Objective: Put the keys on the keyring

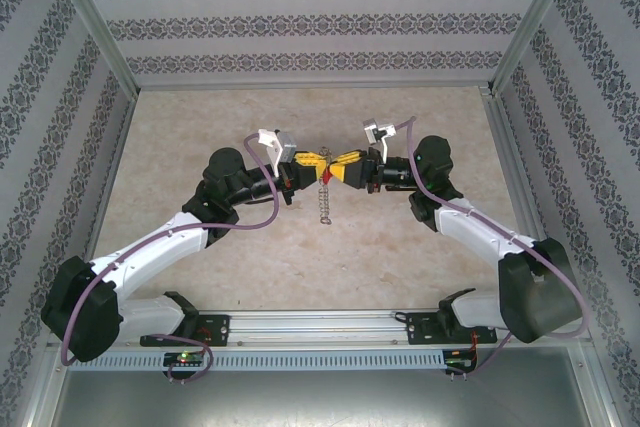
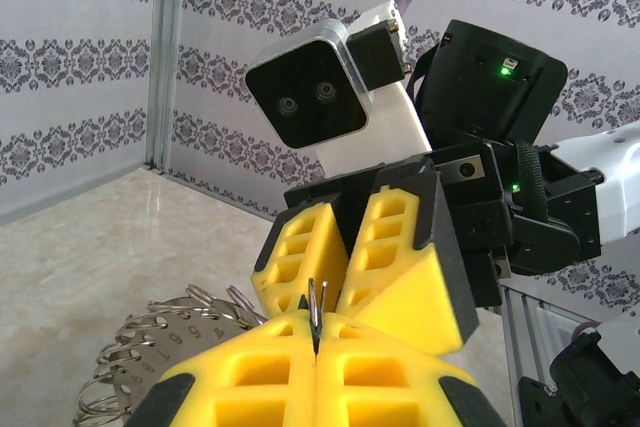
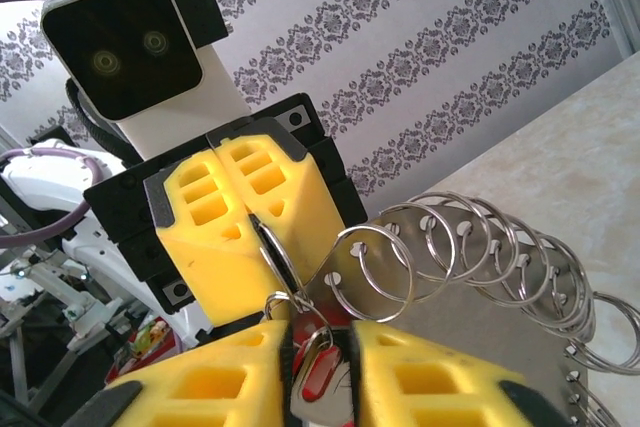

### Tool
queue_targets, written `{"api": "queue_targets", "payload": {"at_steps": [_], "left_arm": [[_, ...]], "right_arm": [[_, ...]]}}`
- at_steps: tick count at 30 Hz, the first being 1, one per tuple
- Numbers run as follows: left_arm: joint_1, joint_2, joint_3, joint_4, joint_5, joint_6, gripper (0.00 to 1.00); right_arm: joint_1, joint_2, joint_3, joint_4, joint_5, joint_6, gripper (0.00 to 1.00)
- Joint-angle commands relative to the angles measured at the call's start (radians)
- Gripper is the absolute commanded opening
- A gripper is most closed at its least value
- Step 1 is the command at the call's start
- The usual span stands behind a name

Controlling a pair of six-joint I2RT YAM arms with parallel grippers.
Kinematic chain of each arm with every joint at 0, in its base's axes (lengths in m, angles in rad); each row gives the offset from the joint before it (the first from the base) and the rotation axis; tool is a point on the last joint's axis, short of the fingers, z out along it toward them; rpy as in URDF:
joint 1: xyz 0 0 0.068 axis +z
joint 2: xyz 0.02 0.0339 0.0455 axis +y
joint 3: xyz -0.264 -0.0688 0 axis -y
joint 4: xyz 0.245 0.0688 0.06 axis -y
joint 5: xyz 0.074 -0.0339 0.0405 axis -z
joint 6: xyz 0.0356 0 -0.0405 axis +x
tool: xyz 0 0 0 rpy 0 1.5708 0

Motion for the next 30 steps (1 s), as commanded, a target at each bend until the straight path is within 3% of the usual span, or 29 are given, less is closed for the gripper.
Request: {"api": "queue_targets", "payload": {"at_steps": [1, 2, 9, 10, 11, 12, 13, 21, 30], "left_arm": [[-0.011, 0.0, 0.017, 0.064, 0.026, -0.016, 0.0], [-0.011, -0.001, 0.014, 0.069, 0.022, -0.017, 0.0], [-0.011, 0.003, 0.013, 0.088, 0.01, -0.019, 0.0], [-0.012, 0.001, 0.015, 0.086, 0.01, -0.019, 0.0], [-0.011, 0.0, 0.016, 0.082, 0.01, -0.015, 0.0], [-0.011, -0.001, 0.016, 0.079, 0.011, -0.013, 0.0], [-0.011, -0.003, 0.015, 0.076, 0.011, -0.011, 0.0], [-0.011, -0.008, 0.016, 0.062, 0.014, -0.008, 0.0], [-0.012, -0.004, 0.019, 0.061, 0.016, -0.013, 0.0]], "right_arm": [[0.011, 0.011, 0.027, 0.043, -0.022, -0.016, 0.09], [0.013, 0.011, 0.027, 0.043, -0.026, -0.016, 0.0], [0.042, 0.031, -0.003, 0.032, -0.039, -0.01, 0.0], [0.043, 0.032, -0.006, 0.024, -0.043, -0.01, 0.06], [0.038, 0.027, -0.01, 0.013, -0.045, -0.011, 0.28], [0.031, 0.017, -0.016, 0.005, -0.04, -0.014, 0.35], [0.016, 0.002, -0.024, -0.002, -0.036, -0.016, 0.37], [-0.088, -0.116, 0.005, -0.073, -0.036, -0.046, 0.33], [-0.046, -0.055, 0.083, -0.066, -0.047, -0.049, 0.32]]}}
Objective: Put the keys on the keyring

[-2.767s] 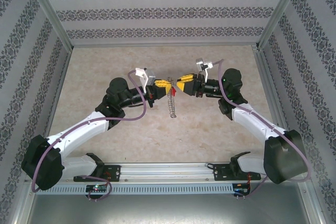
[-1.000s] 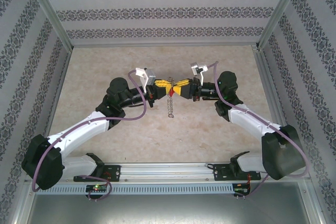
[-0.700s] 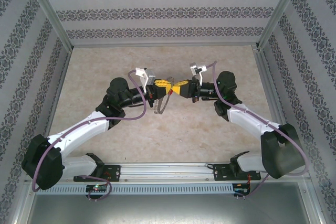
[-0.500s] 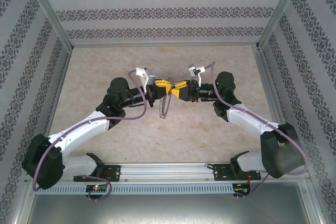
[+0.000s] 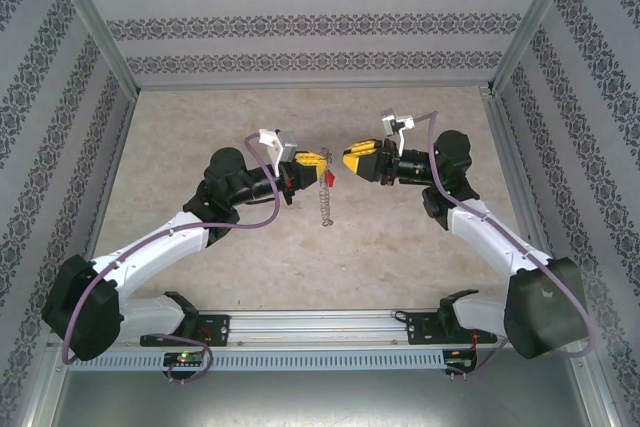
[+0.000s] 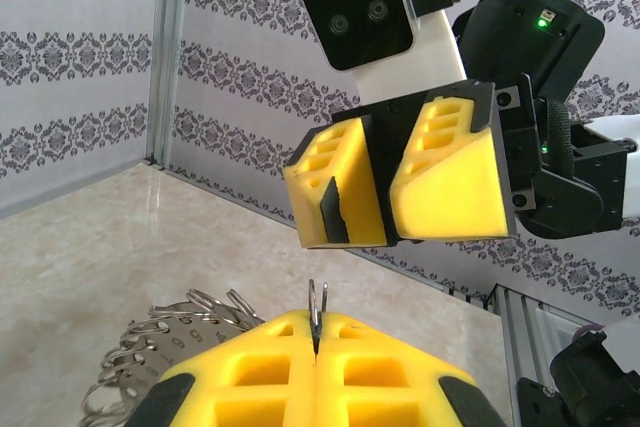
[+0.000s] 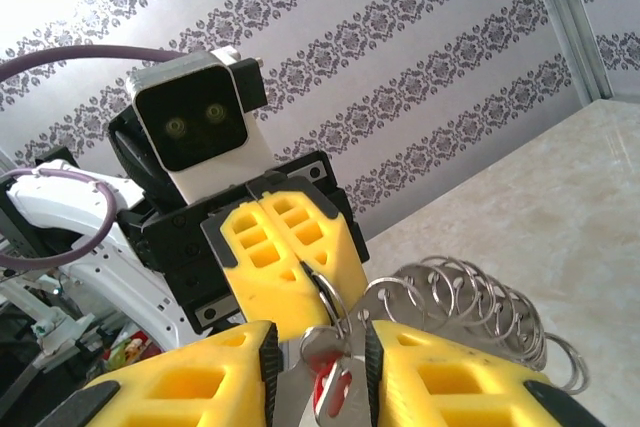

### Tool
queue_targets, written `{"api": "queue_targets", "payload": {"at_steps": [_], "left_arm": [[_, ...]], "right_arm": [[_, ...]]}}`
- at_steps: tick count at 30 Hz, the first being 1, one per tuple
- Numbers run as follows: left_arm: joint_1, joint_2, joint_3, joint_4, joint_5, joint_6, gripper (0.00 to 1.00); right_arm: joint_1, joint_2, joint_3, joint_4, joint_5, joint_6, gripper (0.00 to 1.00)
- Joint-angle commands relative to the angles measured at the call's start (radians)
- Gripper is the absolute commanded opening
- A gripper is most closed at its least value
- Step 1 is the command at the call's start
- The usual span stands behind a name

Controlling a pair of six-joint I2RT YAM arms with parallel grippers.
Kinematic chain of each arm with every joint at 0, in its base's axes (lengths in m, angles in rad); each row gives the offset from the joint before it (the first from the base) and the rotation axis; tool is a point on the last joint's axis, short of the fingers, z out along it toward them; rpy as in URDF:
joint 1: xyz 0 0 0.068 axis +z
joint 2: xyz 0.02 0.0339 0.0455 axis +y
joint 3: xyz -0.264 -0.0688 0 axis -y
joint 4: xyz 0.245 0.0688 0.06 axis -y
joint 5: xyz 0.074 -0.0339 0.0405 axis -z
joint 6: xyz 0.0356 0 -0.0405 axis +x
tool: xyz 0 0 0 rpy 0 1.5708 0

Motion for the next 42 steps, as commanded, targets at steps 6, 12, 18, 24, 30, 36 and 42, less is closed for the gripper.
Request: {"api": "queue_targets", "payload": {"at_steps": [6, 12, 18, 24, 30, 36, 42], "left_arm": [[-0.011, -0.011, 0.022, 0.062, 0.02, -0.008, 0.0], [-0.011, -0.01, 0.022, 0.063, 0.017, -0.01, 0.0], [-0.011, -0.005, 0.024, 0.064, 0.018, -0.013, 0.0], [-0.011, -0.002, 0.024, 0.069, 0.016, -0.015, 0.0], [-0.012, 0.0, 0.026, 0.064, 0.017, -0.015, 0.0], [-0.012, 0.005, 0.024, 0.068, 0.019, -0.016, 0.0], [-0.012, 0.005, 0.023, 0.068, 0.02, -0.017, 0.0]], "right_arm": [[0.055, 0.058, 0.049, 0.021, -0.008, -0.04, 0.32], [0.062, 0.061, 0.017, 0.047, 0.003, -0.041, 0.32], [0.081, 0.067, 0.0, 0.061, 0.004, -0.046, 0.32], [0.09, 0.071, -0.015, 0.072, 0.015, -0.049, 0.32], [0.088, 0.069, -0.021, 0.08, 0.024, -0.049, 0.27], [0.089, 0.078, -0.005, 0.087, 0.026, -0.046, 0.27], [0.09, 0.088, 0.008, 0.089, 0.021, -0.041, 0.18]]}}
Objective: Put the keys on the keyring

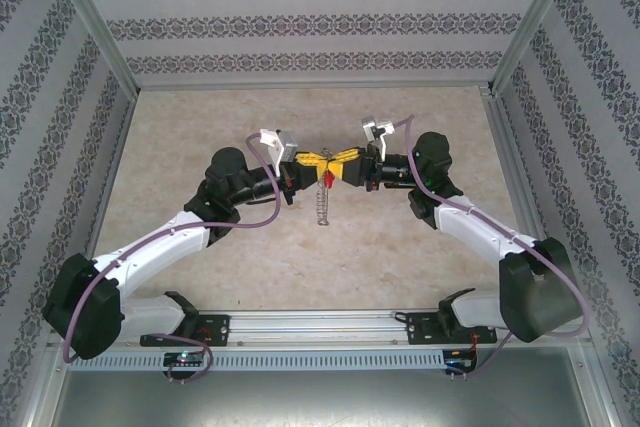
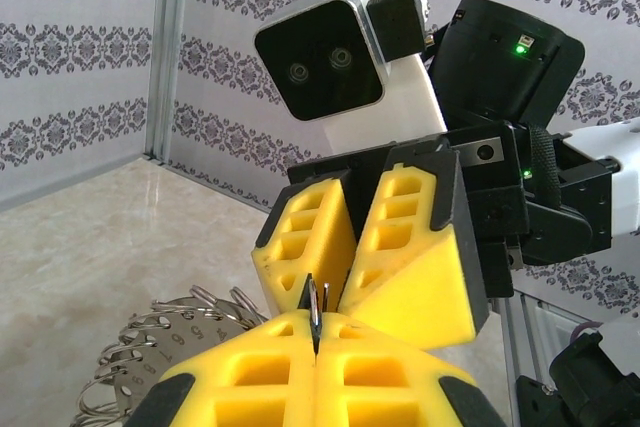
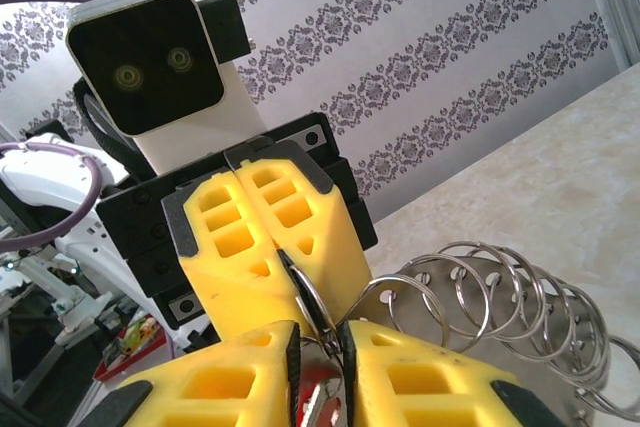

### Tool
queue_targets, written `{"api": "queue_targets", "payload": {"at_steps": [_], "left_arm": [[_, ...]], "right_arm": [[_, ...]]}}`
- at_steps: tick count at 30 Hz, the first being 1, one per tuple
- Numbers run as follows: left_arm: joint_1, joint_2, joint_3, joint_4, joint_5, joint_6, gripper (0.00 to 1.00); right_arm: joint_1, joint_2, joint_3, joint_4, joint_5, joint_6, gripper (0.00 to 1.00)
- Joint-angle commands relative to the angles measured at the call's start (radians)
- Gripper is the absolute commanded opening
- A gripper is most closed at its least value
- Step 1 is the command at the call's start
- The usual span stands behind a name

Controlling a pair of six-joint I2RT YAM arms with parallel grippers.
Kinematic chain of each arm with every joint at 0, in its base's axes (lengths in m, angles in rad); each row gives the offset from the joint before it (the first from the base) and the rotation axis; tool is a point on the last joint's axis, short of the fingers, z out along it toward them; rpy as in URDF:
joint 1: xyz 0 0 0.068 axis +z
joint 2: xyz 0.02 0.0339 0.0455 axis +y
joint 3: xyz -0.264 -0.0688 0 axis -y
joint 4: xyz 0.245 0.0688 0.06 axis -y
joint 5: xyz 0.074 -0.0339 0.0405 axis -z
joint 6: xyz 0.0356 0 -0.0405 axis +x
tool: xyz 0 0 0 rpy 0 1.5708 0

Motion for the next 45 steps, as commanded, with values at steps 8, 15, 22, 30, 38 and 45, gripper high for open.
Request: {"api": "queue_targets", "payload": {"at_steps": [8, 15, 22, 30, 38, 45], "left_arm": [[-0.012, -0.003, 0.036, 0.022, 0.012, -0.006, 0.0], [-0.011, -0.018, 0.068, -0.091, -0.099, -0.005, 0.12], [-0.009, -0.061, 0.104, -0.223, -0.168, 0.069, 0.42], [0.007, -0.088, 0.226, -0.507, -0.171, 0.229, 0.5], [0.065, -0.046, 0.366, -0.751, -0.122, 0.327, 0.53], [0.106, -0.013, 0.408, -0.862, -0.034, 0.397, 0.52]], "right_arm": [[-0.009, -0.021, 0.02, -0.001, 0.003, -0.024, 0.0], [-0.039, -0.061, 0.062, -0.258, 0.025, -0.135, 0.0], [-0.05, -0.065, 0.144, -0.537, 0.063, -0.277, 0.0], [-0.004, -0.016, 0.352, -1.04, 0.201, -0.596, 0.0], [0.103, 0.074, 0.593, -1.457, 0.536, -0.846, 0.0], [0.18, 0.123, 0.738, -1.602, 0.69, -0.932, 0.0]]}}
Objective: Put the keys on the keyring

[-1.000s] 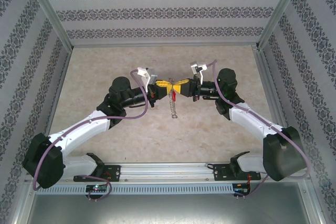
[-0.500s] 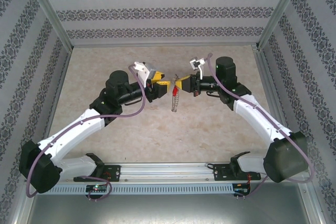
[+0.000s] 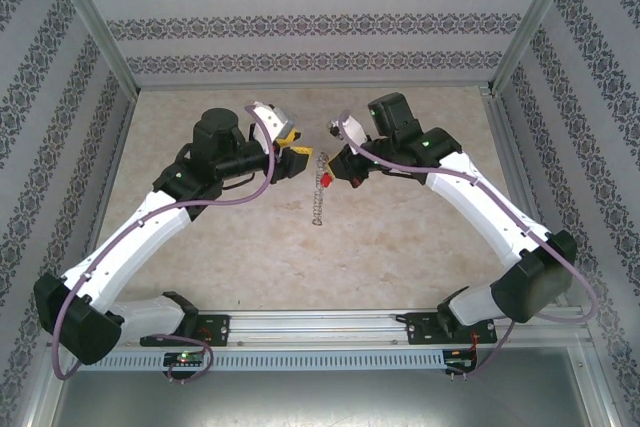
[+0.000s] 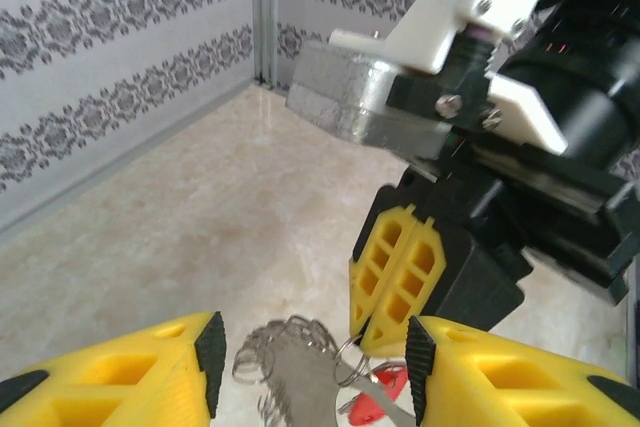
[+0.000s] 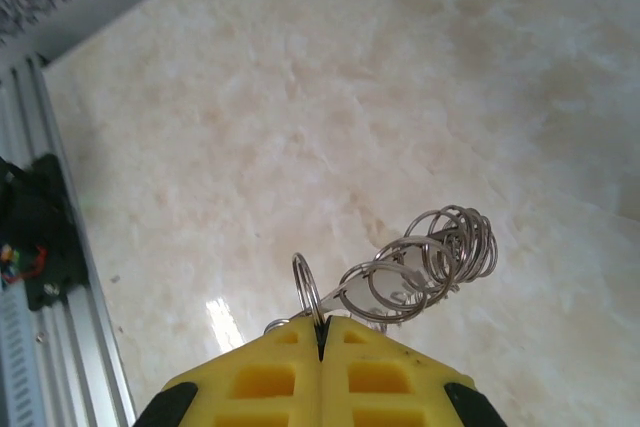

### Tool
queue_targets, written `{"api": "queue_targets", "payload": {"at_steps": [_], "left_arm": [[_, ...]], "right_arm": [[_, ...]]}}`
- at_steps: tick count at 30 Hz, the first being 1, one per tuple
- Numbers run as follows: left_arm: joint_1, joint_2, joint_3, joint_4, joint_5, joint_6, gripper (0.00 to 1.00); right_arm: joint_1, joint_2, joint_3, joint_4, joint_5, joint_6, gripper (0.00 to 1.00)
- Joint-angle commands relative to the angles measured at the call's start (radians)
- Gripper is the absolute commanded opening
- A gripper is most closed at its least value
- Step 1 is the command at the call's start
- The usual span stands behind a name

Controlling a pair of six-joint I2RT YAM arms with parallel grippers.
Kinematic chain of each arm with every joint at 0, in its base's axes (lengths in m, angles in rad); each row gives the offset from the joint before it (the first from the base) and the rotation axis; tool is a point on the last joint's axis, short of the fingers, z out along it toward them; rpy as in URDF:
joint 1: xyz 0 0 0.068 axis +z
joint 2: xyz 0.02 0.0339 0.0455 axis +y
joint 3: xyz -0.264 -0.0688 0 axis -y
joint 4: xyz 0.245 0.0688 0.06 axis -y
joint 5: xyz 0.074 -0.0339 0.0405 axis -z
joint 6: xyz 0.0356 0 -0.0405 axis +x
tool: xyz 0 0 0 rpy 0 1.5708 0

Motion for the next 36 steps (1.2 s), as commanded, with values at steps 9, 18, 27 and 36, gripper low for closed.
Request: {"api": "queue_targets", "payload": {"at_steps": [9, 18, 27, 36], "left_arm": [[0.107, 0.066, 0.063, -0.192, 0.291, 0.107, 0.51], [0.11, 0.12, 0.065, -0.226, 0.405, 0.136, 0.48], [0.129, 0.161, 0.047, -0.116, 0.501, 0.077, 0.48], [0.129, 0.245, 0.129, -0.153, 0.605, 0.079, 0.44]], "right_arm": [[0.084, 0.113, 0.31, -0.383, 0.18, -0.243, 0.0], [0.105, 0.209, 0.468, -0.513, 0.185, -0.313, 0.0], [0.093, 0.187, 0.487, -0.516, 0.102, -0.343, 0.0], [0.095, 0.173, 0.462, -0.496, 0.086, -0.342, 0.0]]}}
